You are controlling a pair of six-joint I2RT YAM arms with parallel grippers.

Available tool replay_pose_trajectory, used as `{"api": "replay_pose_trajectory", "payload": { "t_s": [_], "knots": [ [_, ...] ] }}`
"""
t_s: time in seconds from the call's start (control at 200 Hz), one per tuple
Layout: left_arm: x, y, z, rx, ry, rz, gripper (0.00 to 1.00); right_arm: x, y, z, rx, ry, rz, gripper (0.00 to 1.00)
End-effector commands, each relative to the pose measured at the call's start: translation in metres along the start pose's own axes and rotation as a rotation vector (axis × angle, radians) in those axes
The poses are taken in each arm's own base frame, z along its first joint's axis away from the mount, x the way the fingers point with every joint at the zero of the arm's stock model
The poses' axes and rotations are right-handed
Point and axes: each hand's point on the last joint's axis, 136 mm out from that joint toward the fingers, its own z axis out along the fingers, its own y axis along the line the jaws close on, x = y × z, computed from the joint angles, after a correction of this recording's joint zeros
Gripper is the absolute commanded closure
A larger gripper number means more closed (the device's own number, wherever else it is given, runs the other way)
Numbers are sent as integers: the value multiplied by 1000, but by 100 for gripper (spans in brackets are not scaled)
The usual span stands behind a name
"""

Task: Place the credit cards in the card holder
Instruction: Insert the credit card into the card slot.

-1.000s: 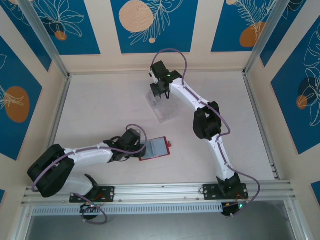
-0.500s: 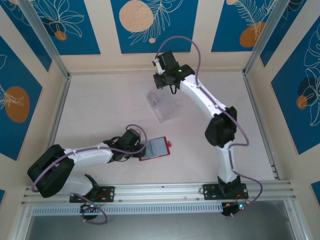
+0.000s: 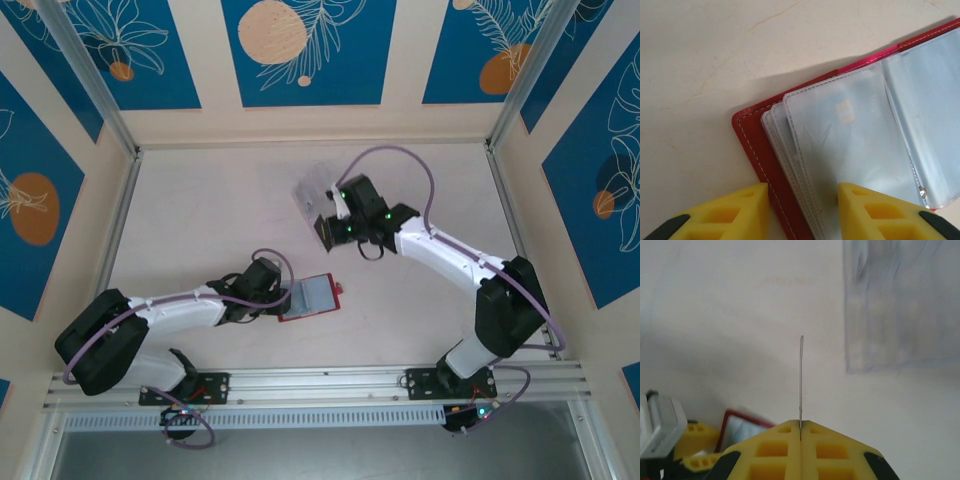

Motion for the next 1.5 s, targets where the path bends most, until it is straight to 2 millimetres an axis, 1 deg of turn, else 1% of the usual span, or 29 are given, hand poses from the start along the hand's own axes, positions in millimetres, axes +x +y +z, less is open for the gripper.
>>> {"api": "replay_pose_trajectory", "payload": {
  "t_s": [0.0, 0.055, 0.115, 0.22, 0.365, 0.47, 0.525, 0.705, 0.915, 1.12, 1.496],
  "knots": [
    [30, 24, 2, -83, 104, 6, 62, 5, 31, 0, -196, -75, 120, 100],
    [31, 25, 2, -85, 106, 3, 63, 22, 32, 7, -234, -60, 164, 100],
    [32, 25, 2, -87, 108, 5, 63, 35, 30, 13, -261, -55, 215, 100],
    [32, 26, 2, -88, 111, 6, 63, 52, 27, 20, -303, -66, 304, 100],
    [34, 25, 4, -86, 122, 10, 63, 66, 21, 26, -325, -92, 378, 100],
    [35, 26, 4, -86, 126, 13, 63, 74, 24, 30, -373, -89, 414, 100],
    [36, 26, 4, -87, 128, 13, 63, 77, 29, 31, -394, -85, 418, 100],
    [35, 25, 3, -82, 124, 13, 63, 87, 34, 38, -400, -72, 416, 100],
    [36, 26, 3, -81, 126, 15, 63, 98, 28, 48, -372, -61, 430, 100],
    [37, 25, 3, -79, 129, 15, 63, 108, 28, 55, -357, -62, 424, 100],
    [38, 27, 3, -80, 131, 16, 63, 117, 23, 63, -318, -69, 420, 100]
  ]
}}
